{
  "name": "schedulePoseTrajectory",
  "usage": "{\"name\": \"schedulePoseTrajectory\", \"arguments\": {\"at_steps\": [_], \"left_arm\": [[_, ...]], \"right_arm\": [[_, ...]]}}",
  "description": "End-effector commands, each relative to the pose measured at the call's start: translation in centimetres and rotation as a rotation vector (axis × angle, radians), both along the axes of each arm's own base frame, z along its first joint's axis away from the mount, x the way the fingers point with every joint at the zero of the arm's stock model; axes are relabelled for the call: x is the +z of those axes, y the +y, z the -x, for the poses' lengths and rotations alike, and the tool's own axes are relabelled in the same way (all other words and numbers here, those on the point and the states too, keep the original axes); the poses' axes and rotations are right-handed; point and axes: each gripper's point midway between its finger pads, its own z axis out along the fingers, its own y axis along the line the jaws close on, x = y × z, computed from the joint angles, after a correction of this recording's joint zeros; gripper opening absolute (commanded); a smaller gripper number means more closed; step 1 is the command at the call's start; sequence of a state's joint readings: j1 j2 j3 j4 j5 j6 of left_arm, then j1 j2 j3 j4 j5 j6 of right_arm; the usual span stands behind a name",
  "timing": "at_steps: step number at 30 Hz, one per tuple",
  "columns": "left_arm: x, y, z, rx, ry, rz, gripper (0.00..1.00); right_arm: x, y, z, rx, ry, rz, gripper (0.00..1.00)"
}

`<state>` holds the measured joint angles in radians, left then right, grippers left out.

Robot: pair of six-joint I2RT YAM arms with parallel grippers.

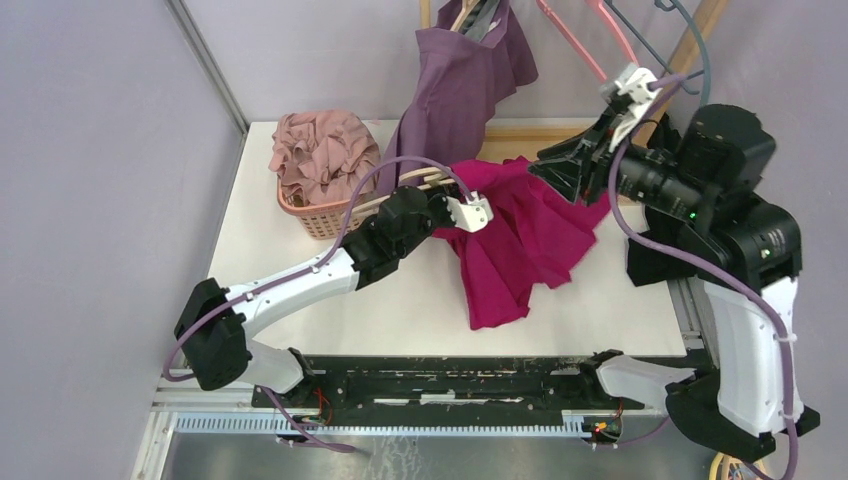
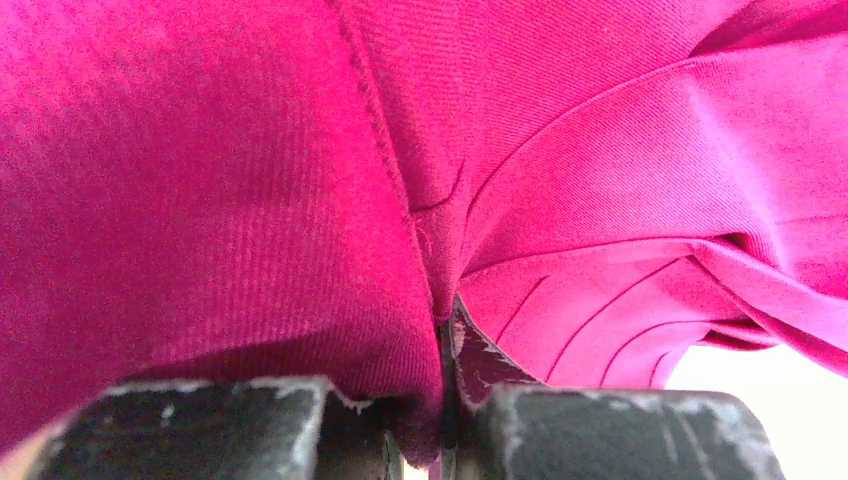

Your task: Remove the skirt from the hanger

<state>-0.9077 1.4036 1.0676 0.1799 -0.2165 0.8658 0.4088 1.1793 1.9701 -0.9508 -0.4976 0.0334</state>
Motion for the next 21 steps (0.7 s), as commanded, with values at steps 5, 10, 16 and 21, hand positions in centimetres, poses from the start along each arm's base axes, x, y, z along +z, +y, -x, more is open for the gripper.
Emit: {"name": "schedulePoseTrajectory", "arguments": {"at_steps": [5,10,16,21], "left_arm": [[7.3,1.1,0.5,0.021,-0.156,0.115,0.03],[10.0,-0.7,3.5,-0.143,-0.067,0.097,0.03],[11.4,-1.5,7.9,-0.343,0.033,0.100,0.03],[10.6,-1.9,9.4,-0.414,0.104,0.084,0.03]], "right_arm": [[2.9,0.6,-0.5,0.008,-0.066,-0.070,0.34],[1.1,1.2,-2.6,0.002,-0.057,-0.034,0.31],[0.3,1.8,-4.2,-0.002,-0.058,-0.011,0.30],[0.7,2.2,-4.5,0.006,-0.061,-0.020,0.30]]}}
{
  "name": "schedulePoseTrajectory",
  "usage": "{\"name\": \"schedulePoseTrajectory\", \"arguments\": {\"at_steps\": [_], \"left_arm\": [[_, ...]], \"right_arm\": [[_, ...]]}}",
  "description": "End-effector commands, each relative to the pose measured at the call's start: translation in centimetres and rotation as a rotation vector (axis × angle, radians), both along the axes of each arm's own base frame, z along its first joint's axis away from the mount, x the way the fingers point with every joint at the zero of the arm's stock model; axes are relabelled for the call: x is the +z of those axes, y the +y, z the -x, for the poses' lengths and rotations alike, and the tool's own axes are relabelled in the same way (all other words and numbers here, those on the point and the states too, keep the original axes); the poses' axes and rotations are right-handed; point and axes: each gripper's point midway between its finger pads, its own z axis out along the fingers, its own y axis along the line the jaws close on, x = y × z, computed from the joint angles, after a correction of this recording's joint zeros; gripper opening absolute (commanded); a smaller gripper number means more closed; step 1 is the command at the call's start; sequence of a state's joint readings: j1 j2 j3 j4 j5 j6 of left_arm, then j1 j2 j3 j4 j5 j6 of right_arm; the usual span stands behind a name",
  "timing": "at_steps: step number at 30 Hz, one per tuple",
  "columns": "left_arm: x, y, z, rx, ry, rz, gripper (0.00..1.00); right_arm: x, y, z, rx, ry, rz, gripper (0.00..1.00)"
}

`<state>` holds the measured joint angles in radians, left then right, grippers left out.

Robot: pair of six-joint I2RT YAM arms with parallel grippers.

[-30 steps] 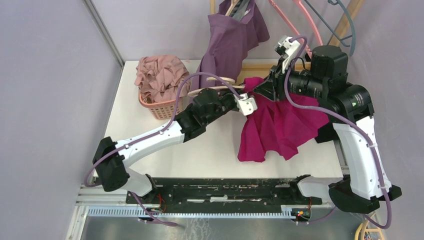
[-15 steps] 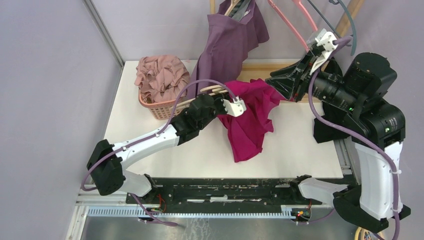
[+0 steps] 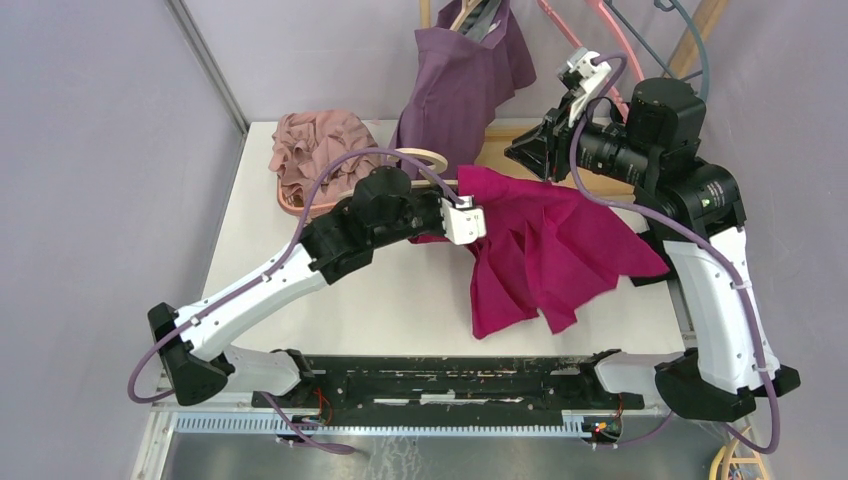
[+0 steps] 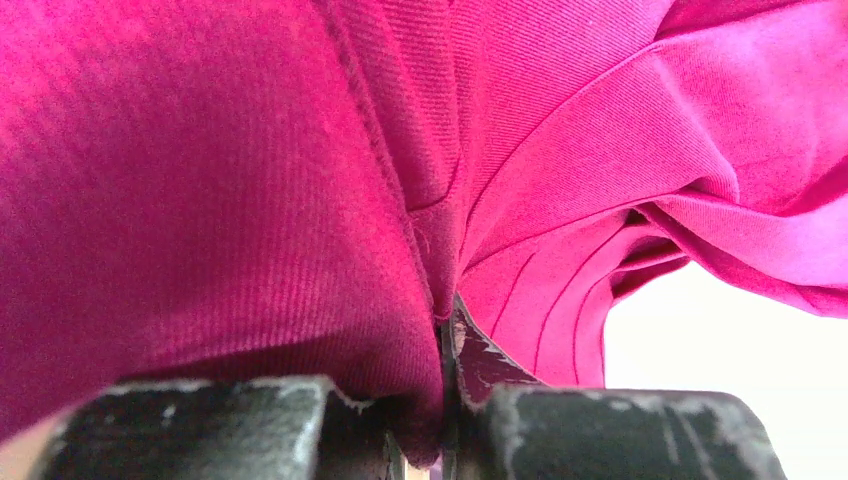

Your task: Remove the skirt from the hanger

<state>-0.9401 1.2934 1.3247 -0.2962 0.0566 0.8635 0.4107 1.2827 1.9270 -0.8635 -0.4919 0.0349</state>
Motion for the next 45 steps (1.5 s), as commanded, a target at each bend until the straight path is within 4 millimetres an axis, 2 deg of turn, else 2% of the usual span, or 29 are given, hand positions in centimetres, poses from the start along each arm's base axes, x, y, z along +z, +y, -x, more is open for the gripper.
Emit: {"name": "schedulePoseTrajectory", "arguments": {"at_steps": [1,5,9,16,19,29,33,40,45], "left_arm": [[4.6,-0.9,2.8,-0.121,0.026,0.131,0.03],[3.3,-1.4,3.4,-0.161,0.060,0.108,0.03],[2.2,-1.8,3.4,-0.172,0.085,0.090,0.03],[1.4,-2.7,2.9,-0.173,0.115,0.068,0.03],[0.8,-3.2,2.8,-0.178,0.137,0.059,0.03],[0.0,-4.3,2.3,-0.187,0.172,0.048,0.03],[-0.1,-4.5,2.4,-0.193,0.180,0.051,0.03],[0.3,-4.7,2.5,-0.193,0.169,0.055,0.03],[0.5,-4.5,2.6,-0.189,0.162,0.056,0.03]], "right_arm": [[3.5,0.2,0.2,0.012,-0.121,-0.049,0.30],[4.7,0.8,0.5,0.039,-0.139,-0.078,0.29],[5.2,2.5,1.5,0.122,-0.108,-0.129,0.26],[3.8,4.6,3.8,0.236,-0.048,-0.125,0.27],[2.8,4.7,4.5,0.253,-0.033,-0.100,0.27],[1.5,5.4,5.8,0.294,0.012,-0.092,0.27],[0.8,5.4,5.6,0.290,0.014,-0.077,0.28],[0.6,6.9,4.1,0.296,0.013,-0.102,0.28],[0.3,6.7,2.9,0.252,-0.019,-0.077,0.28]]}}
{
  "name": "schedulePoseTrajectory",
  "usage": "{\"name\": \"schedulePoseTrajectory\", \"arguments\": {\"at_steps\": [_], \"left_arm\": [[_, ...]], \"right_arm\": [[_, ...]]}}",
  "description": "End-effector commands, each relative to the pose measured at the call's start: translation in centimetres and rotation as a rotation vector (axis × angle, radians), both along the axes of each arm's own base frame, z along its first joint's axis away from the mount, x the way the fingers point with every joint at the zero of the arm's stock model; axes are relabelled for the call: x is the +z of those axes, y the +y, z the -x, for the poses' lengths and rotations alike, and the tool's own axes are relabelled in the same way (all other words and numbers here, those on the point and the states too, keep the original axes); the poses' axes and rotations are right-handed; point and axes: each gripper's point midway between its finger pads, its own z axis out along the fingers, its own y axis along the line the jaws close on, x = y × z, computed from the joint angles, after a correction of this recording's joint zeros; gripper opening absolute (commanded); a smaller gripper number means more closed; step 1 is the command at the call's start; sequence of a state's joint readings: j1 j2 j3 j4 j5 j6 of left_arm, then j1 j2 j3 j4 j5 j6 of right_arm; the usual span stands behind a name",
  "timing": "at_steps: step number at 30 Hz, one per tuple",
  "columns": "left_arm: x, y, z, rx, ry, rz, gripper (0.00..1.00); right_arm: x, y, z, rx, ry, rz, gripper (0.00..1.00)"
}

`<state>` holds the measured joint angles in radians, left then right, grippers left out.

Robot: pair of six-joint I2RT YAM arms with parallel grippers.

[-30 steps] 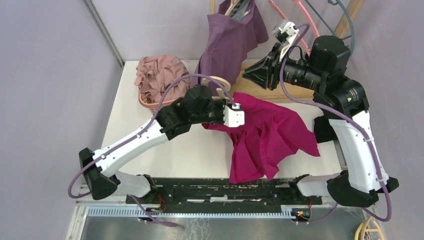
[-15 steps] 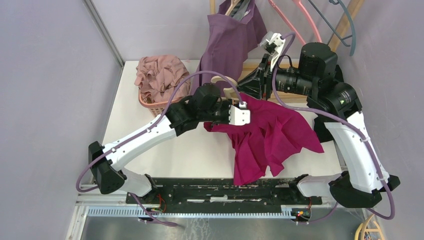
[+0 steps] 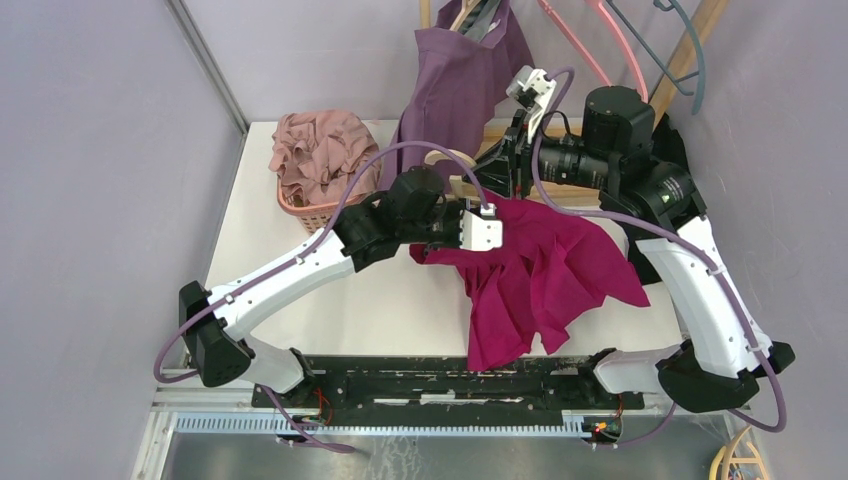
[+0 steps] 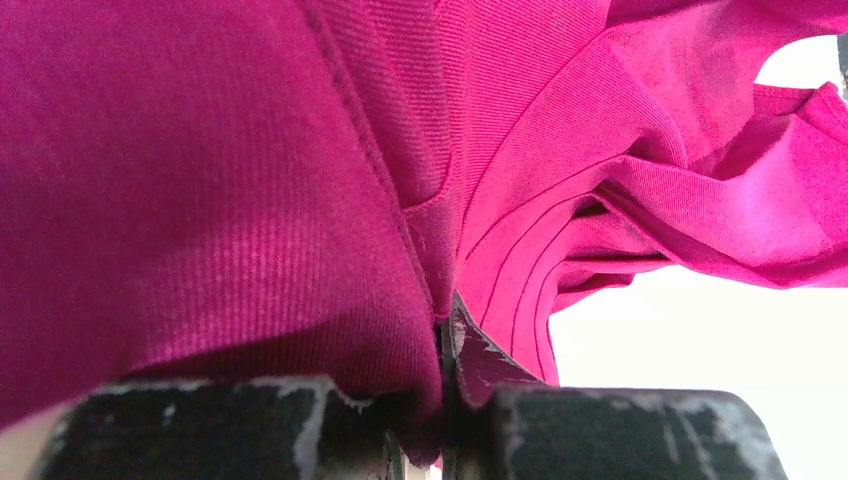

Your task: Remove the skirt from the hanger

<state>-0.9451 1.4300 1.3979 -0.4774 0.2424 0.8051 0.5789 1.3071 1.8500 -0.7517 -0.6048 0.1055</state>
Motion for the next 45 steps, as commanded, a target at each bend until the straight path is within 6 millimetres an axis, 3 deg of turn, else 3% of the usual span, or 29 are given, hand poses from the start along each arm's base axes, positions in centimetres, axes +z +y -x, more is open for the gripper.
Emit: {"name": "schedulePoseTrajectory", "arguments": {"at_steps": [1,5,8,9,17,18,20,22,24,27,29,30,33,34,38,45], "left_arm": [[7.0,-1.6,0.3,-0.019,-0.070,0.198,0.03],[6.9,-1.8,0.4,-0.025,-0.069,0.198,0.03],[6.7,-1.9,0.6,-0.025,-0.071,0.193,0.03],[6.6,-1.9,0.6,-0.024,-0.072,0.190,0.03],[6.6,-1.8,0.6,-0.020,-0.079,0.188,0.03],[6.6,-1.8,0.6,-0.019,-0.080,0.188,0.03],[6.6,-1.8,0.5,-0.013,-0.083,0.187,0.03],[6.6,-1.7,0.5,-0.009,-0.085,0.186,0.03],[6.7,-1.6,0.6,-0.009,-0.087,0.187,0.03],[6.7,-1.5,0.6,-0.004,-0.091,0.185,0.03],[6.7,-1.4,0.5,-0.001,-0.092,0.186,0.03],[6.6,-1.4,0.5,-0.001,-0.092,0.185,0.03],[6.6,-1.4,0.5,0.000,-0.092,0.184,0.03],[6.5,-1.5,0.5,0.000,-0.092,0.184,0.03],[6.3,-1.3,0.2,0.015,-0.098,0.182,0.03],[6.6,-1.3,0.4,0.031,-0.121,0.195,0.03]], "right_arm": [[1.4,0.2,-0.9,-0.024,-0.083,-0.027,0.28],[1.5,0.6,-1.5,-0.027,-0.082,-0.040,0.24],[1.4,0.7,-2.0,-0.042,-0.081,-0.031,0.03],[1.3,0.7,-2.1,-0.048,-0.079,-0.028,0.01],[0.0,0.7,-2.8,-0.067,-0.058,0.004,0.01],[0.0,0.7,-2.7,-0.055,-0.069,0.007,0.08],[0.1,0.8,-2.6,-0.048,-0.083,0.004,0.32],[0.2,0.7,-2.6,-0.053,-0.100,-0.005,0.45],[0.1,0.5,-2.6,-0.058,-0.113,-0.005,0.52],[-0.1,0.1,-2.8,-0.075,-0.131,0.016,0.54],[-0.1,0.2,-2.6,-0.065,-0.126,0.011,0.50],[-0.1,0.4,-2.5,-0.058,-0.121,0.005,0.44],[-0.2,0.4,-3.0,-0.079,-0.103,0.001,0.04],[-0.2,0.4,-3.0,-0.081,-0.103,0.004,0.01],[0.4,0.1,-3.3,-0.104,-0.114,0.009,0.01],[1.9,-1.9,-5.9,-0.286,-0.179,0.026,0.01]]}}
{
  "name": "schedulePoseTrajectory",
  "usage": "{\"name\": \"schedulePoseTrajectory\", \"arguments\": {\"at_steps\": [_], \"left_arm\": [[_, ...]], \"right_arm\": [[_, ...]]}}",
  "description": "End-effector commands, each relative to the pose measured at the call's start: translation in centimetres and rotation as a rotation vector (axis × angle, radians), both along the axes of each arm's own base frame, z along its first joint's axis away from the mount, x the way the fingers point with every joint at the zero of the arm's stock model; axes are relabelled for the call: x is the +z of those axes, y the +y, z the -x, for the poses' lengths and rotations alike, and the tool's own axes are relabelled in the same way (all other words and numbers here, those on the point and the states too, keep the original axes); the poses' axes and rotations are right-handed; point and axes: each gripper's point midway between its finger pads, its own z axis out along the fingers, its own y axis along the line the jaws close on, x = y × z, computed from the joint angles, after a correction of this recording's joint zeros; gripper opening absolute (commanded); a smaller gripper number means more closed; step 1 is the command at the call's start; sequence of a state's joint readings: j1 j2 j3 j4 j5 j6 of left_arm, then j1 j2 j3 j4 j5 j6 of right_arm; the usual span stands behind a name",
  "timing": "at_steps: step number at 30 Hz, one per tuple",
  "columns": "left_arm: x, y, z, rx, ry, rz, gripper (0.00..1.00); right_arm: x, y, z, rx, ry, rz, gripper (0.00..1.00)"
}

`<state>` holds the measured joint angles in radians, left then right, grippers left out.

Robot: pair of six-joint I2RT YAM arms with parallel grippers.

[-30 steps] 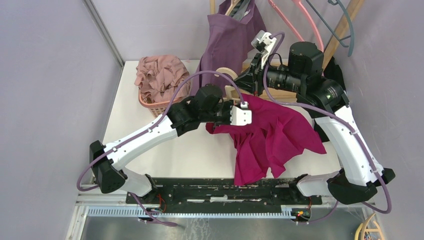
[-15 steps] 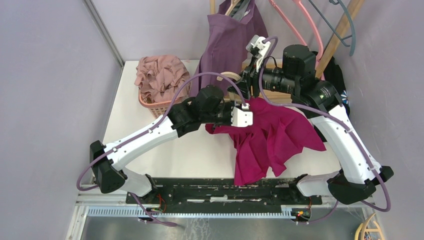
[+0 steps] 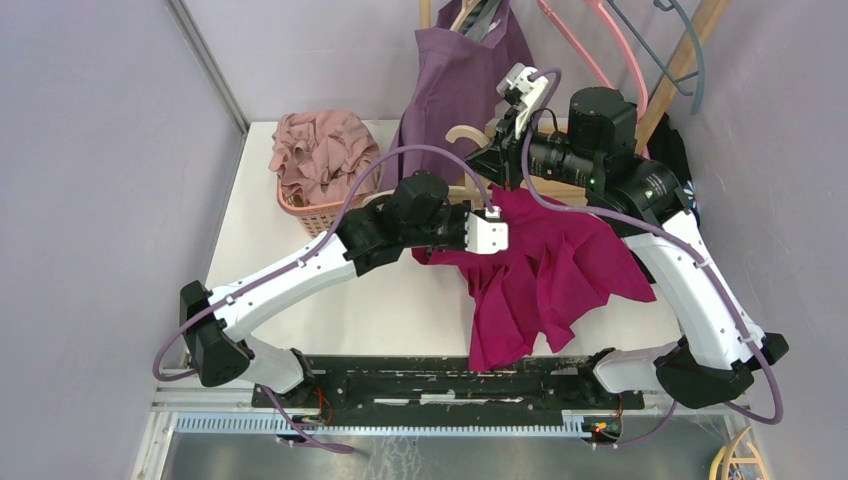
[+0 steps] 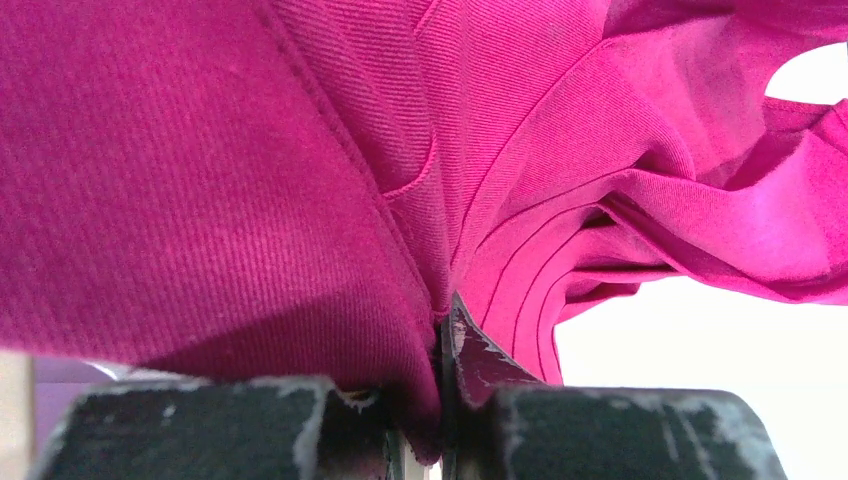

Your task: Remove the skirt from the hanger

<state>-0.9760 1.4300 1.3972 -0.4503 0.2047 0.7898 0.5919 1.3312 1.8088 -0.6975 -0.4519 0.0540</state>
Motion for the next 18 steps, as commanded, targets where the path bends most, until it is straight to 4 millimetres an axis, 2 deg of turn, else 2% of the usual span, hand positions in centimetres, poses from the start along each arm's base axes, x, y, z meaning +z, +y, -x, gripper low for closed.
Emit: {"name": "schedulePoseTrajectory", "arguments": {"at_steps": [1,4,9,15,18], "left_arm": [[6.4,-0.5,0.1,0.023,-0.112,0.187,0.03],[6.8,-0.3,0.0,0.035,-0.144,0.210,0.03],[6.4,-0.4,-0.7,0.056,-0.178,0.217,0.03],[7.0,-1.4,-1.5,0.067,-0.191,0.254,0.03],[7.4,-1.8,-1.8,0.073,-0.195,0.268,0.03]], "right_arm": [[4.0,-2.0,-2.5,-0.166,-0.147,-0.033,0.01],[5.2,-2.2,-3.0,-0.192,-0.180,-0.043,0.01],[6.5,-2.1,-3.3,-0.199,-0.201,-0.065,0.01],[8.4,-1.5,-3.7,-0.189,-0.231,-0.114,0.01],[8.7,-1.4,-3.7,-0.188,-0.236,-0.118,0.01]]}}
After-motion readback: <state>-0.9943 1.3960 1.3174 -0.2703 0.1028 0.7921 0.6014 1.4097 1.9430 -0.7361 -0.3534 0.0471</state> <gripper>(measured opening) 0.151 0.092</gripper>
